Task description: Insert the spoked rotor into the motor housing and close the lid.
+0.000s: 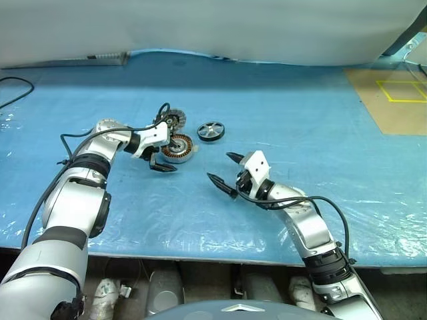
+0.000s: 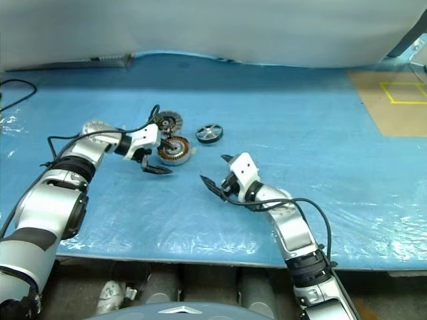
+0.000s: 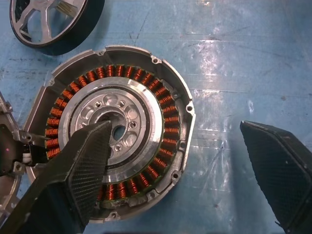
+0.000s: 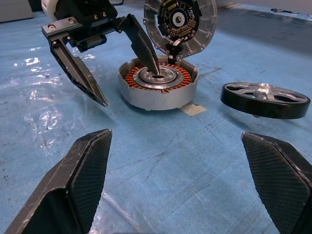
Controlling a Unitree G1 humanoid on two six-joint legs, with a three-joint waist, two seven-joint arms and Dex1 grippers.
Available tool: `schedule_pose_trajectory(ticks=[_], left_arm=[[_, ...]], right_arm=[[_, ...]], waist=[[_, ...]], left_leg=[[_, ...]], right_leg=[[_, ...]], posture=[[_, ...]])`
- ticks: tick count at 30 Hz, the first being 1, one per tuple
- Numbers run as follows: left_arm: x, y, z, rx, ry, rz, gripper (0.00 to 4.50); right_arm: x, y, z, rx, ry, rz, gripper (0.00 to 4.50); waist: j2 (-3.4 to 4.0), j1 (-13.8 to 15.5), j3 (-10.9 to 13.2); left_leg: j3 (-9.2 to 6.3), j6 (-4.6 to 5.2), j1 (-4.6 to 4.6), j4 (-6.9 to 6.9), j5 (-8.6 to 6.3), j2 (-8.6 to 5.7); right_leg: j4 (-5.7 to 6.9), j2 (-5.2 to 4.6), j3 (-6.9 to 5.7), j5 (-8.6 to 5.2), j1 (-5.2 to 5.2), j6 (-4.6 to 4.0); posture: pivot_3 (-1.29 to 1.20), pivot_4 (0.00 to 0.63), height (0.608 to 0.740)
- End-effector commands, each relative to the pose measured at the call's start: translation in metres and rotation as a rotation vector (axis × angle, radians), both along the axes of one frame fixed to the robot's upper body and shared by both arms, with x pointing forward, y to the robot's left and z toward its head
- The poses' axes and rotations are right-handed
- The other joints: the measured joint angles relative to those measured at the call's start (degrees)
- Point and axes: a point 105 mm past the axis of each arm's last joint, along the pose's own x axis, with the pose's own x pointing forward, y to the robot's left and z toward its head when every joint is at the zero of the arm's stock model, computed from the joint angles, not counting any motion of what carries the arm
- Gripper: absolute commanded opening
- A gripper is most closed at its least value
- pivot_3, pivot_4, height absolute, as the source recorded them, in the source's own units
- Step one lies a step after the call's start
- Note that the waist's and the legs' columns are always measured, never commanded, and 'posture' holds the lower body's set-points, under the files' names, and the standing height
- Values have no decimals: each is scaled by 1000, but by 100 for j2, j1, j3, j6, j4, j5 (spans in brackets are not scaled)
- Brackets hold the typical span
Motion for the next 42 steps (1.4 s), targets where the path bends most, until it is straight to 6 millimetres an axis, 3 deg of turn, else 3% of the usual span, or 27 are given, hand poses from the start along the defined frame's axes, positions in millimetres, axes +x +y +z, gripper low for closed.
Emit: schedule_pose_trajectory(ticks=[1,4,9,10,23,34,41,42], left_arm=[[6,-2,3,61,-34,10,4472],[6,-5,2,62,-30,5,3921],[3,-9,-1,75,-11,-30,2196],[2,-10,-2,76,-9,-38,2022],[-17,-38,-9,56,96,-203,1983],[-20,-59,-14,59,97,-228,1982],[-20,-65,-7,58,76,-243,1982],[-20,-65,-5,57,70,-250,2332]], right_arm=[[1,5,11,7,-53,15,4500],[2,6,11,6,-56,12,4500],[3,4,10,5,-56,0,4500],[3,4,10,4,-55,-1,4500],[5,4,10,-8,-57,5,4500],[4,3,8,0,-52,-9,4500],[5,3,8,-1,-53,-10,4500],[5,3,8,-1,-54,-10,4500]], waist=[[0,2,0],[0,1,0],[0,10,0],[0,20,0],[0,118,0],[1,144,0],[1,145,0],[1,144,0]], left_leg=[[0,0,0,0,0,0],[0,0,2,2,0,0],[0,0,2,0,0,-1],[0,0,4,-2,0,-2],[-1,0,7,-2,0,-3],[-1,0,11,1,0,-6],[-1,0,12,3,0,-6],[-1,0,12,2,0,-5]], right_leg=[[0,0,0,0,0,0],[1,0,0,0,2,0],[1,0,0,0,2,0],[1,-1,0,0,3,0],[0,-4,0,0,7,-1],[0,-9,0,-1,16,-1],[0,-8,0,-1,18,-1],[0,-8,0,-1,17,-1]], posture=[[0,150,740],[0,150,740],[0,150,740],[0,150,740],[0,150,740],[0,150,740],[0,150,740],[0,150,740]])
